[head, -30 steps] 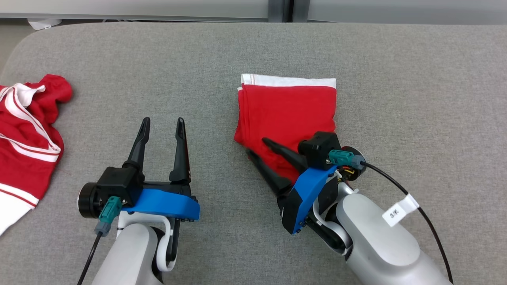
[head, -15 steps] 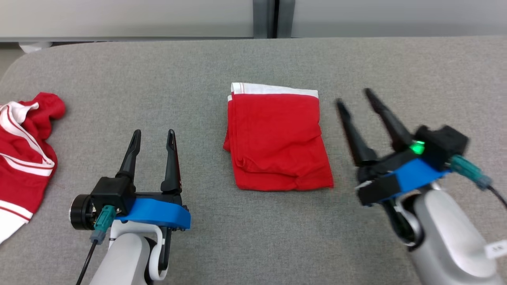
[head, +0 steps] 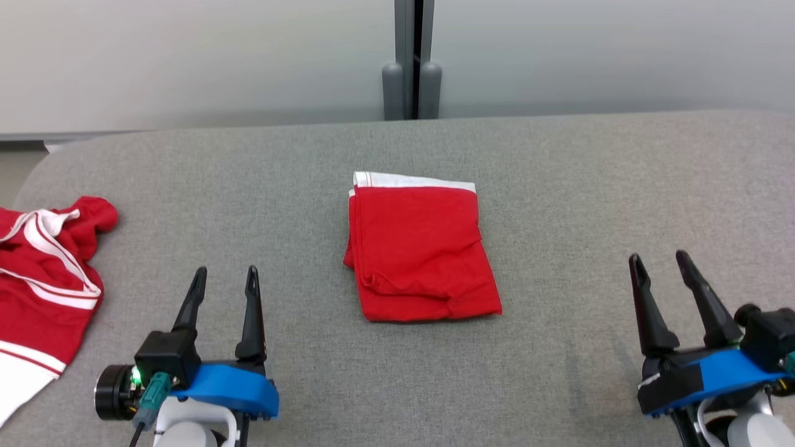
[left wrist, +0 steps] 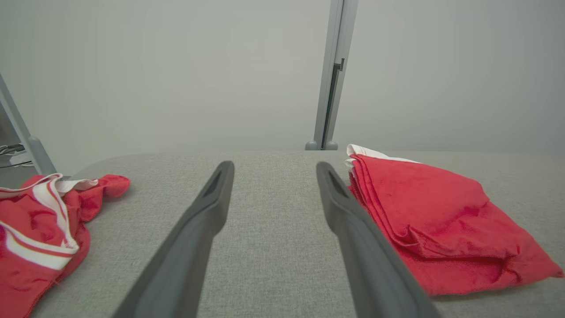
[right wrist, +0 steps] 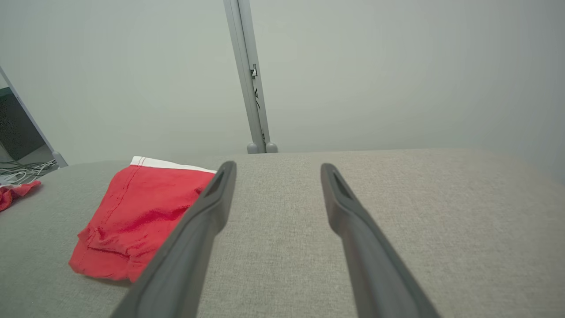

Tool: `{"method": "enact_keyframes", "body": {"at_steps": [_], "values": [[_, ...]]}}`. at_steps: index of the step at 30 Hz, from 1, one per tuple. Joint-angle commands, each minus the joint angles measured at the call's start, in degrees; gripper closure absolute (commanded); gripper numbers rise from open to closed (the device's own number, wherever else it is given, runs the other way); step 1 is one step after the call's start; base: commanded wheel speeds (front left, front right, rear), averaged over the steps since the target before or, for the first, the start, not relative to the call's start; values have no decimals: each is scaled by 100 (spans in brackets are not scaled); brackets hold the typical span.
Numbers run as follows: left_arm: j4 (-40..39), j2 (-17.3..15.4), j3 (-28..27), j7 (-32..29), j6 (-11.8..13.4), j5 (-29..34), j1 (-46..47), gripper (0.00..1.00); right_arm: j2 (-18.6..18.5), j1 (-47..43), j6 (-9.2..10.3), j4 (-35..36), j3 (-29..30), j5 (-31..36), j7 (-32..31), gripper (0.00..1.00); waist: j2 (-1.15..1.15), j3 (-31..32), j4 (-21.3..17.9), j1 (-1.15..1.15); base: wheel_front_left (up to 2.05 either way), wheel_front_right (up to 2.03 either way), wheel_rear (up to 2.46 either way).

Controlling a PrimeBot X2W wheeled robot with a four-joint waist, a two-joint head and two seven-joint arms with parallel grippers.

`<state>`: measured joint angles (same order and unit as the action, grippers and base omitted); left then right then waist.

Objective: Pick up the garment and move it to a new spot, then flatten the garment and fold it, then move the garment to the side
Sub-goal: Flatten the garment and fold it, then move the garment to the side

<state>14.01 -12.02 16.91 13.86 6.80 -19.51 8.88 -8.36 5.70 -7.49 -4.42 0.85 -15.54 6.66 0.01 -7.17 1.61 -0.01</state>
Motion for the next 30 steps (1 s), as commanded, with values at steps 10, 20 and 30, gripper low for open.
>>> {"method": "enact_keyframes", "body": {"at_steps": [10,20,30], "values": [[-202,-203,108,-256,36,-64,-641,0,251,-889,0,528,109,211,-397,0,-1,594,-36,1,0,0,0],[-330,-330,68,-260,9,-175,-856,0,410,-1269,0,953,230,308,-700,0,-1,795,12,1,0,0,0],[-293,-334,57,-211,44,-250,-846,0,486,-1343,0,1125,280,332,-848,0,-1,803,-6,1,0,0,0]]}}
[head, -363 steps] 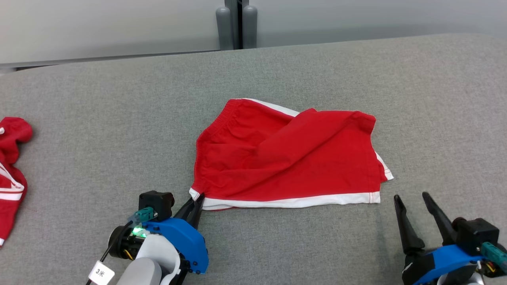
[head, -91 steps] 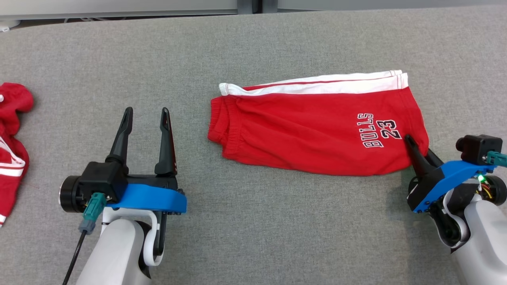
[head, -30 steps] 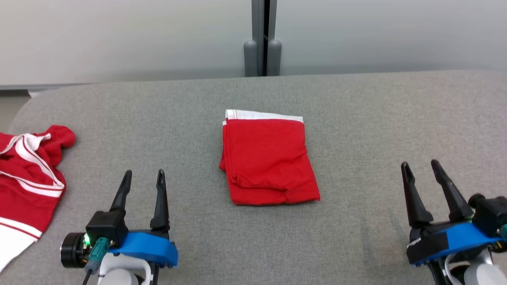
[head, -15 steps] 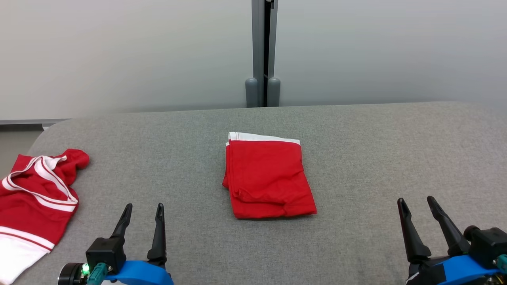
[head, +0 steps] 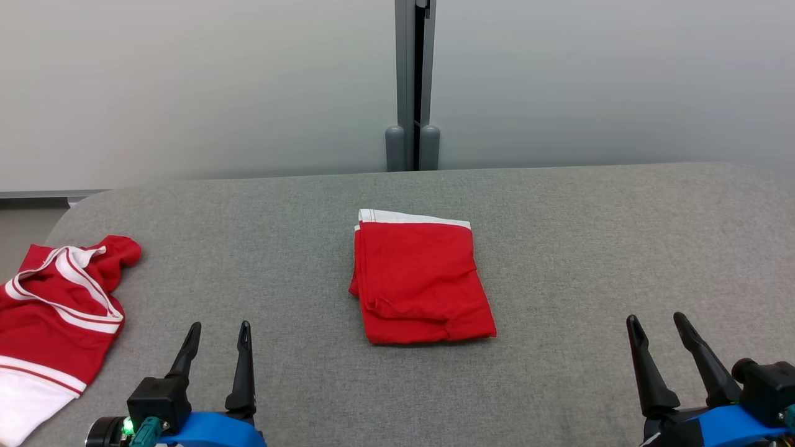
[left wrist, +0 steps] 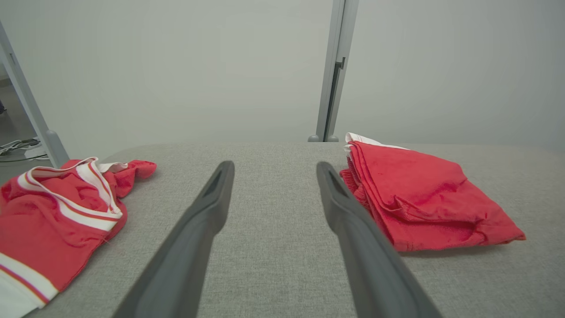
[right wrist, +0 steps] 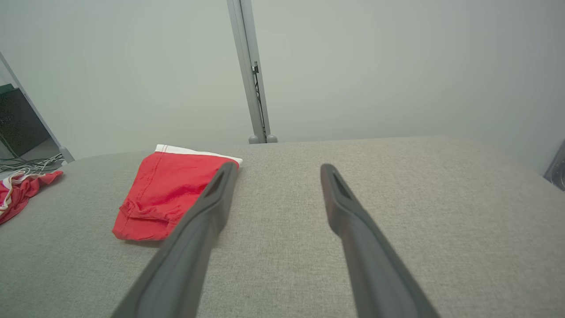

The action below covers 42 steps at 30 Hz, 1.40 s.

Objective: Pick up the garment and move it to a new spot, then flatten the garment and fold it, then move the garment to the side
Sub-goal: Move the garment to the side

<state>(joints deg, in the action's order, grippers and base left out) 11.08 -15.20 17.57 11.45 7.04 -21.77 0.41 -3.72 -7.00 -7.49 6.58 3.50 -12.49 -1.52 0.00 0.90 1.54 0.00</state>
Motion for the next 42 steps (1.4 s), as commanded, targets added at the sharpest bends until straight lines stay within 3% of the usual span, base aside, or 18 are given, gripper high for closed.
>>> {"method": "enact_keyframes", "body": {"at_steps": [1,7,15,22,29,33,34,35,36,37,42], "values": [[-4,-7,-14,44,31,-27,18,0,26,-68,0,38,22,29,-29,0,0,-10,7,0,0,0,0],[-2,14,31,101,12,12,202,0,36,-23,0,82,74,8,-113,0,0,-123,139,0,0,0,0],[-143,136,-15,278,-61,68,801,0,-280,637,0,-362,16,-103,-183,0,0,-919,628,0,0,0,0],[-108,363,-57,369,-177,201,1375,0,-543,1689,0,-1330,-415,-312,-71,0,0,-1638,1136,0,0,0,0],[-153,605,-188,376,-315,357,1616,0,-594,2505,0,-2389,-726,-580,60,0,0,-1900,1391,0,0,0,0],[-148,740,-303,378,-418,485,1622,0,-622,2795,0,-3138,-816,-661,-170,0,0,-1916,1446,0,0,0,0],[-142,768,-330,378,-453,507,1612,0,-595,2855,-1,-3269,-862,-713,-231,11,0,-1909,1449,0,0,0,0],[-138,793,-353,378,-461,538,1597,0,-549,2904,0,-3388,-868,-781,-282,53,0,-1898,1444,0,0,0,0],[-131,808,-390,378,-485,559,1576,0,-532,2916,0,-3482,-903,-810,-316,88,0,-1886,1427,0,0,0,0],[-122,829,-421,379,-498,587,1554,0,-538,2925,0,-3543,-950,-829,-323,100,0,-1869,1405,0,0,0,0],[-92,871,-603,379,-541,711,1416,0,-548,3008,0,-3534,-1153,-944,-128,100,0,-1764,1139,0,0,0,0]]}}
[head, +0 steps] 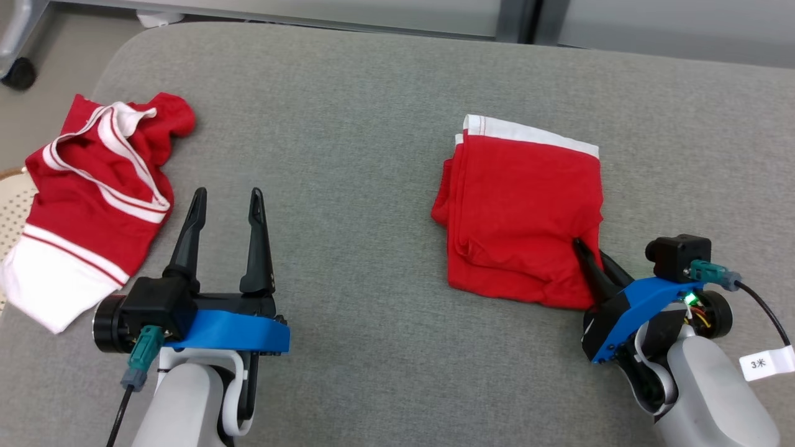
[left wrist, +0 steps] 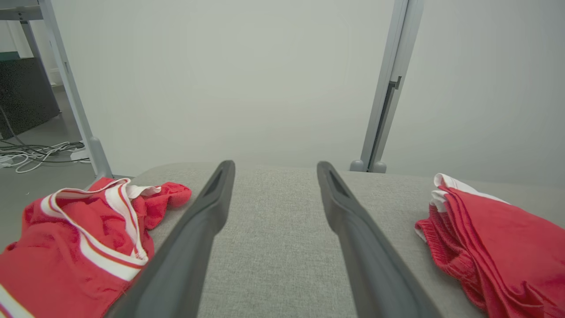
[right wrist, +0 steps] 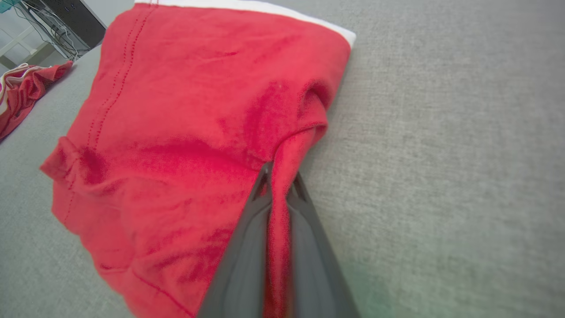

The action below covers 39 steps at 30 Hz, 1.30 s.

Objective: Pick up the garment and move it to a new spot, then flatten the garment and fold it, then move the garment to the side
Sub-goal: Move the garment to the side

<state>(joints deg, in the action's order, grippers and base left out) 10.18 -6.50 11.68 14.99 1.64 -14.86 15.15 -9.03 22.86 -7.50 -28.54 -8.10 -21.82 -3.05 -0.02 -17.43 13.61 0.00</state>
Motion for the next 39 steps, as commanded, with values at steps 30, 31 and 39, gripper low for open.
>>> {"method": "enact_keyframes", "body": {"at_steps": [30,31,39], "values": [[-344,-331,116,-178,-264,586,540,0,-1042,1302,2,-780,-573,-276,853,100,2,-824,-2680,0,0,0,0],[-354,-330,140,-188,-272,608,579,0,-1125,1415,2,-910,-514,-239,871,100,2,-866,-2663,0,0,0,0],[-405,-249,351,-165,-336,667,840,0,-1691,2078,2,-1734,38,235,1011,100,2,-1122,-2485,0,0,0,0]]}}
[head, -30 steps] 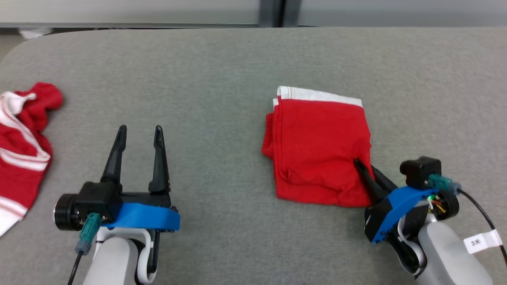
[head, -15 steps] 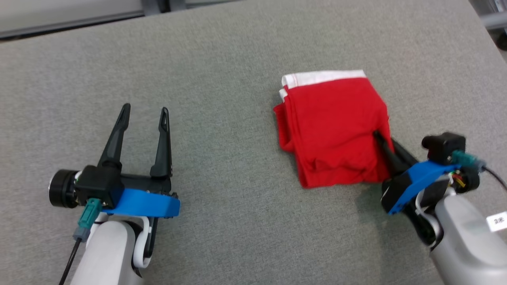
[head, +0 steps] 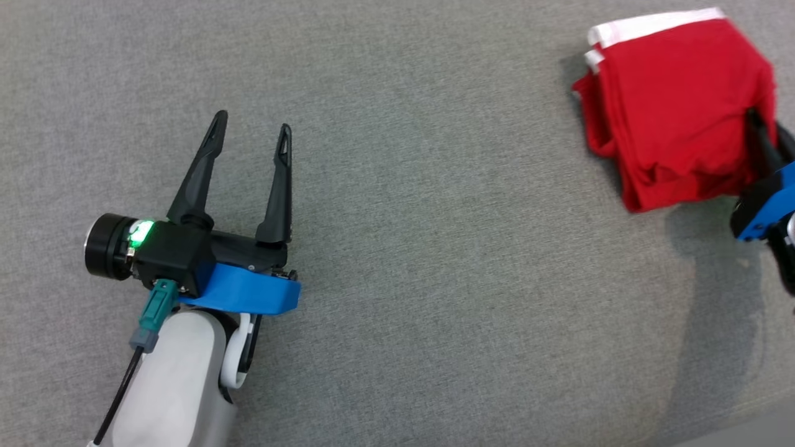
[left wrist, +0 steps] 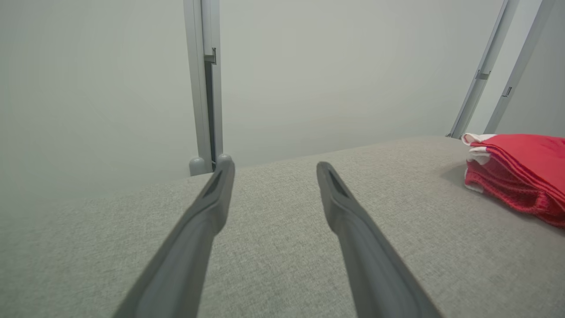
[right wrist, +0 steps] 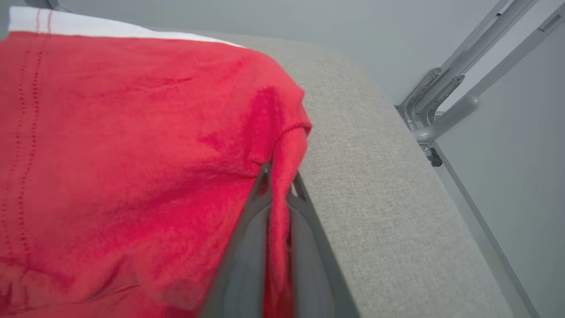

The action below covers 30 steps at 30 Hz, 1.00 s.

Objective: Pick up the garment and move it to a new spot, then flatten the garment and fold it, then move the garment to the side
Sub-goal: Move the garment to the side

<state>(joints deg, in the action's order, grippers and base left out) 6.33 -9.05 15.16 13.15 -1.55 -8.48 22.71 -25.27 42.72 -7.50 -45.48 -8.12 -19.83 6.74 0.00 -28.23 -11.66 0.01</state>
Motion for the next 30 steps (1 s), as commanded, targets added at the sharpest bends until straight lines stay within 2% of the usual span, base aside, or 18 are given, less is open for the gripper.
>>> {"method": "enact_keyframes", "body": {"at_steps": [1,3,8,9,11,12,13,14,17,21,30], "values": [[-23,14,26,27,-17,45,115,0,-11,133,1,-92,79,-7,9,100,0,-63,62,-1,0,0,0],[-33,32,70,45,-19,60,161,0,-95,247,2,-213,186,215,69,100,0,-106,105,-1,0,0,0],[-6,59,149,71,-30,68,219,0,-36,408,2,-514,620,623,153,100,0,-134,182,-1,0,0,0],[6,56,159,84,-36,69,230,0,-6,430,2,-559,694,667,159,94,0,-131,193,-1,0,0,0],[33,62,174,106,-35,60,235,0,64,432,2,-620,796,783,197,66,0,-113,207,-1,0,0,0],[49,68,177,112,-30,52,224,0,92,418,2,-653,858,840,207,56,0,-94,212,-1,0,0,0],[70,76,180,117,-22,39,208,0,119,383,2,-682,922,906,211,12,0,-65,215,-1,0,0,0],[88,86,185,120,-14,23,184,0,158,341,2,-710,997,967,225,0,0,-31,216,-1,0,0,0],[171,103,204,154,-16,-4,90,0,250,155,2,-740,1315,1157,366,0,0,108,237,-1,0,0,0],[298,107,190,174,27,-58,-90,0,487,-263,2,-419,1697,1333,663,0,0,422,283,-1,0,0,0],[555,59,-9,192,198,-310,-773,0,1454,-1842,2,1437,1760,1370,830,0,0,1300,474,-1,0,0,0]]}}
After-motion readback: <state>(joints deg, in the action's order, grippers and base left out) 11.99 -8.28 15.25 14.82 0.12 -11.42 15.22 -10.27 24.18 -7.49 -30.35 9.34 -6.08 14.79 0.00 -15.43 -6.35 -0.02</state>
